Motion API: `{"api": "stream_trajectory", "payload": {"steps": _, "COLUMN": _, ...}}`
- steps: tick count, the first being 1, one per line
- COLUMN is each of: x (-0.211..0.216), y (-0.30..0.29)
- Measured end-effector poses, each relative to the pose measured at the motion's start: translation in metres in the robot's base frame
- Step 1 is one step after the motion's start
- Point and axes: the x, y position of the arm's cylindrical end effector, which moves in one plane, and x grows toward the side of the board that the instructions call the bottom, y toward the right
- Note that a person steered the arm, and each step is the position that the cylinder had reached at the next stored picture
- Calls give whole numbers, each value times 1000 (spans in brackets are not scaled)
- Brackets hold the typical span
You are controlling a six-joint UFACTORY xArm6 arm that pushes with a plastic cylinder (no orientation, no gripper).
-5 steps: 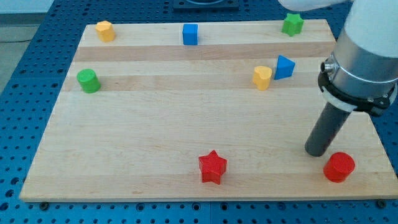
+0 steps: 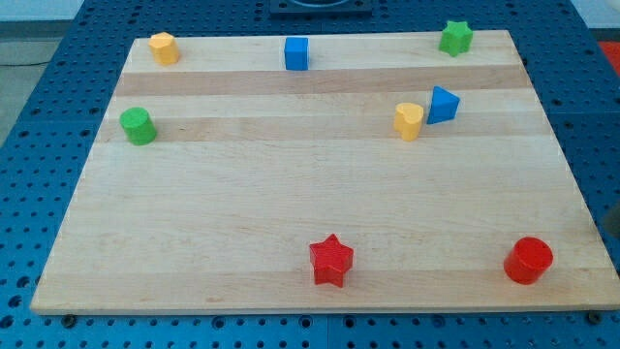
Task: Keep red circle on bottom left corner of the board
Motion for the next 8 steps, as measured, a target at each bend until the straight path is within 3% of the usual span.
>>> {"api": "stream_trajectory", "payload": {"steps": 1, "x": 51, "y": 7}}
{"api": "stream_trajectory", "payload": {"steps": 4, "x": 53, "y": -4}}
{"api": "stream_trajectory", "payload": {"steps": 7, "x": 51, "y": -73}}
{"api": "stream_trajectory", "payload": {"steps": 8, "x": 29, "y": -86}}
